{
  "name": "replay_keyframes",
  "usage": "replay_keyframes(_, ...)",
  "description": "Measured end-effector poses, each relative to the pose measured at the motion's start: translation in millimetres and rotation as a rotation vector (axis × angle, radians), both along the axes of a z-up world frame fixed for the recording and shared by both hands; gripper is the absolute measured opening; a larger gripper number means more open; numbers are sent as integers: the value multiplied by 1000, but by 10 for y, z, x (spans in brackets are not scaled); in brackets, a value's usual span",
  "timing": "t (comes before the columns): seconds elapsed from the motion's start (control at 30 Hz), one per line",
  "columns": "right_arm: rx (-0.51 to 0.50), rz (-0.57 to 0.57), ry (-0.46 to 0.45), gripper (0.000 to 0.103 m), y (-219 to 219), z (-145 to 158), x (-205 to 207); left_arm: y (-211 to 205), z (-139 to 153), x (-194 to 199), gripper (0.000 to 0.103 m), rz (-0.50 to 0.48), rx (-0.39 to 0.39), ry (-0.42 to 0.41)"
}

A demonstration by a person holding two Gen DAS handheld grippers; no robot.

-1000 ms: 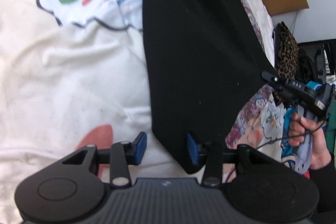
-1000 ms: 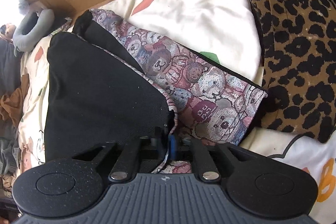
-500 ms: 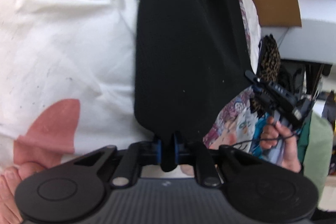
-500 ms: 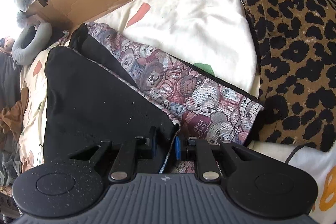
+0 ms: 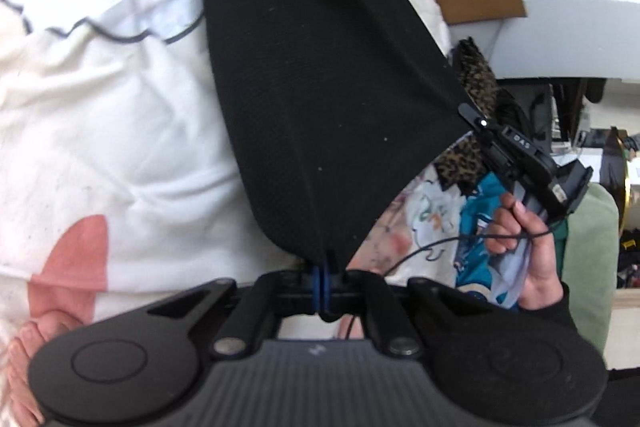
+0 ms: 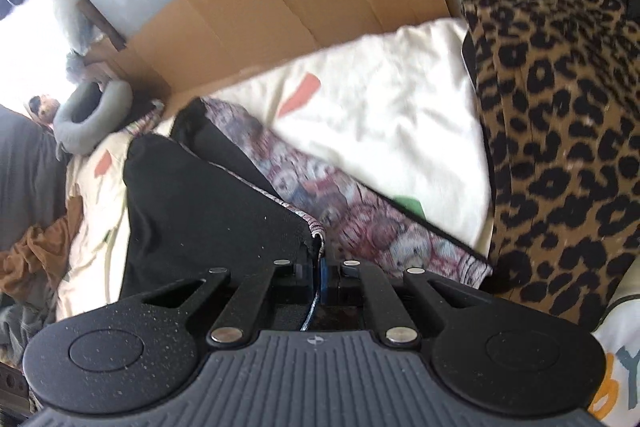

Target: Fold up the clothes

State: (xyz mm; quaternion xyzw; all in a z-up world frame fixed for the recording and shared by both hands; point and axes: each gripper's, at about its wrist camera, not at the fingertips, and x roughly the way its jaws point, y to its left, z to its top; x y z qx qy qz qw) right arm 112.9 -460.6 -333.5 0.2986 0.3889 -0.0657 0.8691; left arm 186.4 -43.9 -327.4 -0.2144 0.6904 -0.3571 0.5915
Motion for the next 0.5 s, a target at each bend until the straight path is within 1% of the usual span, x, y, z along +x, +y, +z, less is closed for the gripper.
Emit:
replay_keyframes(0.23,-15,-25,-40,1,-107,212,-82,-190,86,-20,2,-40,-37,4)
replay_keyframes(0.33,-20,-46,-31,1,-191,183,-126,-234,81,-9,2,-57,-49,7)
replay_keyframes(0.5,-20,-88,-1,1,-336,68,-213,-389,-28,-12,2,-76,-47,17)
